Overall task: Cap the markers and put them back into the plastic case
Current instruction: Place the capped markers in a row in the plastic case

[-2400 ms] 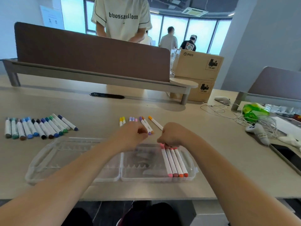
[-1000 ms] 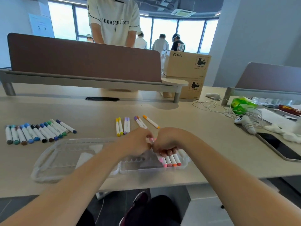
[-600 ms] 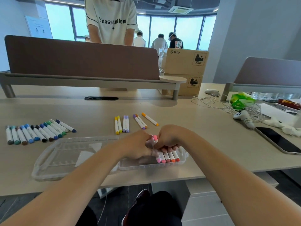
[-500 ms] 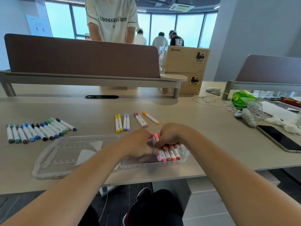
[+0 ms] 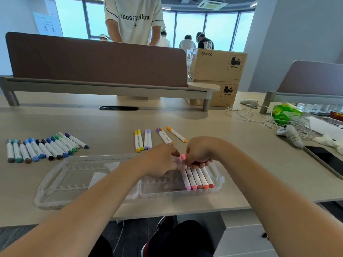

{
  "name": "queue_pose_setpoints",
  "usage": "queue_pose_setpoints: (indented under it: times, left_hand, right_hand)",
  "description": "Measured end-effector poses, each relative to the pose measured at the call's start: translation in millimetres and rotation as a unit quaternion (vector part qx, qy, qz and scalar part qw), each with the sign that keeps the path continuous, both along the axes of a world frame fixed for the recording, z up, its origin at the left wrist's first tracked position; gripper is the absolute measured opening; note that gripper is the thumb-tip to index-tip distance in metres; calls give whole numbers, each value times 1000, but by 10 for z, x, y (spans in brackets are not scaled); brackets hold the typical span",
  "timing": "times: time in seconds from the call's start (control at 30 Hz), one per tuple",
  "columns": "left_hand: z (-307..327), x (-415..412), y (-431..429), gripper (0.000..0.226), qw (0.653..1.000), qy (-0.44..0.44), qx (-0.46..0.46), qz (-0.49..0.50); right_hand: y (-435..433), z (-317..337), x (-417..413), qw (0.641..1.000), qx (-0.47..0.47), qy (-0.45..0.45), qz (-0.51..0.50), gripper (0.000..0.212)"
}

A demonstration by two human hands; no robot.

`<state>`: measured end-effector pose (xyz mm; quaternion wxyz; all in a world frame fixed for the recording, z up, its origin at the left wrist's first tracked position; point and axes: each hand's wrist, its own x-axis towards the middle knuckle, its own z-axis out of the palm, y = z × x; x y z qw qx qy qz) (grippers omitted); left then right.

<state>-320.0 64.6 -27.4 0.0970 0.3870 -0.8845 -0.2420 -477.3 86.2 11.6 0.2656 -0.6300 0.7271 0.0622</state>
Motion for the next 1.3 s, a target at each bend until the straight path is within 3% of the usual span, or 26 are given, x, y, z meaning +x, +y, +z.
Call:
queue_pose_setpoints:
  times: [0.2, 0.43, 0.57, 0.8, 0.9, 1.03, 1.1, 1.2, 1.3]
  left_hand:
    - [149, 167, -384, 20, 981, 126, -25, 143]
    - [211, 342, -797, 20, 960, 170, 58, 216]
    - [161, 373, -912, 18, 955, 174, 57, 234]
    - [77, 424, -964, 19, 954, 173, 43, 243]
    - [76, 466, -933, 22, 956, 163, 37, 240]
    - [100, 474, -844, 24, 960, 138, 3, 242]
    - [94, 462, -743, 27, 962, 126, 4, 241]
    - [70, 417, -516, 34, 974, 88, 1, 208]
    - [33, 363, -290, 20, 988, 34, -17, 150]
  right_hand:
    - [-482, -115, 158, 984, -164, 61, -25, 33]
    - [-981, -156, 409, 973, -199, 107, -57, 24]
    - [-1126, -184, 455, 969, -217, 95, -65, 24]
    - [-1224, -205, 599, 976, -170, 130, -34, 39]
    - [-1197, -201, 646, 974, -164, 152, -27, 28]
    - [-1094, -173, 644, 979, -173, 91, -49, 31]
    - [-955, -120, 625, 983, -169, 42, -62, 22]
    - [-614, -15, 567, 992, -119, 12, -46, 20]
    - [-237, 92, 502, 997, -69, 7, -32, 27]
